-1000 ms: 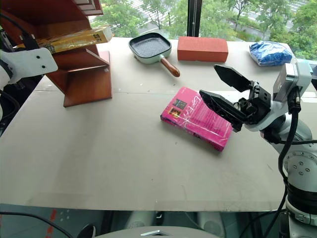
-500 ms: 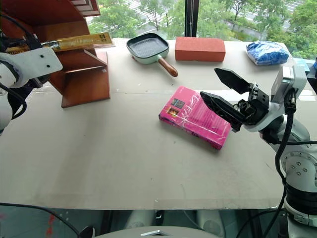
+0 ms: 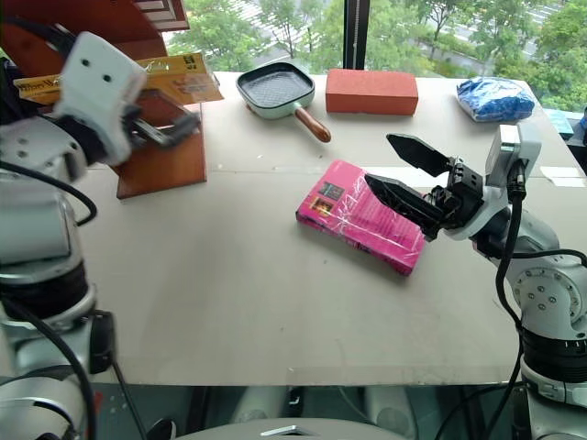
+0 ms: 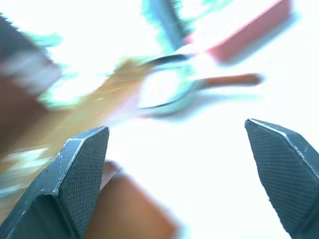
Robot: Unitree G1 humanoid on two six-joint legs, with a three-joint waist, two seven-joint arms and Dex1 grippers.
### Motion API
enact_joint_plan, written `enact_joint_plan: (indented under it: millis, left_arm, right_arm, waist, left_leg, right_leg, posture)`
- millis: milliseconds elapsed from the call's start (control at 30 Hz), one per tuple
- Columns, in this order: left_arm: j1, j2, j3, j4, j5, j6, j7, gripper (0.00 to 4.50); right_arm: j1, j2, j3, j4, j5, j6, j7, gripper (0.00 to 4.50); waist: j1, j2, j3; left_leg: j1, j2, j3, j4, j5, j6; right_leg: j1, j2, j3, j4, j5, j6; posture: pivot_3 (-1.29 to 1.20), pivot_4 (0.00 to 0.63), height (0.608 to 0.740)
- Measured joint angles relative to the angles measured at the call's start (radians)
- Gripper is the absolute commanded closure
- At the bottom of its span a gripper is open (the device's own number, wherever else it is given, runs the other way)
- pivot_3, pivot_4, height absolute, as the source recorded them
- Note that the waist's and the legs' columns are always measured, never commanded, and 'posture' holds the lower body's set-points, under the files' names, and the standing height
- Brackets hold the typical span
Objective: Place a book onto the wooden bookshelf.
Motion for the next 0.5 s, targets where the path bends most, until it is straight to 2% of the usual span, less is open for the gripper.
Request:
enact_joint_plan:
  millis: [100, 233, 400, 500]
  left_arm:
    - [0.247, -0.13, -0.024, -0.035, -0.075, -0.026, 0.029, 0.02]
    - [0.507, -0.228, -0.034, -0.021, -0.102, -0.229, 0.118, 0.02]
    - [0.708, -0.229, -0.03, 0.08, -0.116, -0.529, 0.16, 0.02]
    - [0.767, -0.201, -0.058, 0.157, -0.115, -0.693, 0.159, 0.02]
  right_arm:
    - [0.107, -0.018, 0.004, 0.044, -0.091, -0.021, 0.035, 0.0]
    - [0.234, -0.031, 0.007, 0.093, -0.24, -0.111, 0.09, 0.0]
    - [0.417, -0.037, 0.019, 0.275, -0.49, -0.349, 0.176, 0.0]
    - [0.473, -0.015, 0.014, 0.363, -0.574, -0.468, 0.18, 0.0]
  waist:
    - [-0.004, -0.002, 0.001]
    - [0.006, 0.0, 0.0]
    - [0.02, 0.0, -0.002]
    - [0.02, 0.001, -0.003]
  left_leg:
    - [-0.001, 0.002, 0.002, 0.0, 0.0, 0.0]
    - [0.001, 0.003, 0.002, -0.001, 0.0, 0.0]
    - [0.003, 0.004, 0.006, 0.002, 0.0, 0.0]
    - [0.003, 0.006, 0.007, 0.003, 0.0, 0.0]
  right_leg:
    - [-0.003, 0.002, 0.003, 0.001, 0.0, 0.0]
    - [-0.002, 0.003, 0.003, 0.0, 0.001, -0.001]
    - [0.001, 0.002, 0.002, -0.001, -0.001, -0.007]
    - [0.001, 0.002, 0.003, -0.001, -0.001, -0.007]
  posture:
    - [0.0, 0.15, 0.74]
    - [0.0, 0.15, 0.74]
    - [0.0, 0.15, 0.74]
    - [0.0, 0.15, 0.74]
